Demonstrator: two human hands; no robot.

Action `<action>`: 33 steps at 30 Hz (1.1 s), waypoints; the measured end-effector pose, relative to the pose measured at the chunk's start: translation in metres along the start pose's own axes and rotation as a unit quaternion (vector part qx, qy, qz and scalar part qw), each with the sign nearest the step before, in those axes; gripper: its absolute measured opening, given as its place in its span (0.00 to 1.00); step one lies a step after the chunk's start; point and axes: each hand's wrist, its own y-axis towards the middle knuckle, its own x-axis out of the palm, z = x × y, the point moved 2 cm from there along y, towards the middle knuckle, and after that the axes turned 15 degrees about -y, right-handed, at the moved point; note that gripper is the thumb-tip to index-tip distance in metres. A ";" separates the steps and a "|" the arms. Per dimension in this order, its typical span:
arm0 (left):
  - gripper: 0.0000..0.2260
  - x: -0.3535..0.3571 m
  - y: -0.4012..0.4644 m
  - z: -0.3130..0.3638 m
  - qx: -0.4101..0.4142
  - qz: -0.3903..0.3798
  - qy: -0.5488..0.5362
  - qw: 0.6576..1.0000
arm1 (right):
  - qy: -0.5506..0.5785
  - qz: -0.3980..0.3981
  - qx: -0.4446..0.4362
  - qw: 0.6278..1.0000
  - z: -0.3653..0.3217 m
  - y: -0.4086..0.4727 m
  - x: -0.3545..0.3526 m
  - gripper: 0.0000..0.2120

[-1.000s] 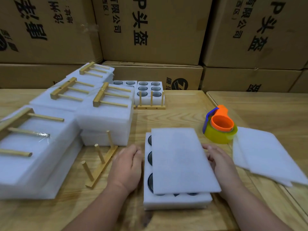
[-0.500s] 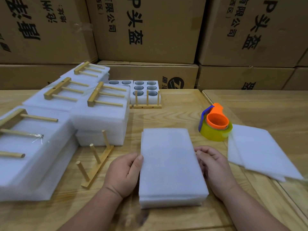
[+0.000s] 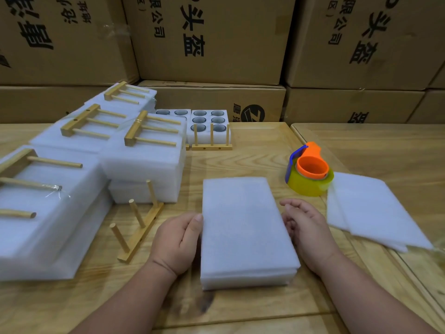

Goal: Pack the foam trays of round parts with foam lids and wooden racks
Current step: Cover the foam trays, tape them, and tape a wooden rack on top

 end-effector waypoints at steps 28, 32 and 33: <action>0.18 0.004 -0.015 0.001 -0.092 -0.017 -0.058 0.994 | -0.069 -0.037 -0.064 0.995 -0.003 -0.016 0.005 0.10; 0.20 0.003 -0.016 0.000 -0.098 -0.027 -0.073 0.992 | -0.072 -0.034 -0.065 0.995 -0.003 -0.016 0.005 0.10; 0.20 0.003 -0.016 0.001 -0.097 -0.028 -0.076 0.992 | -0.072 -0.033 -0.065 0.995 -0.003 -0.017 0.005 0.11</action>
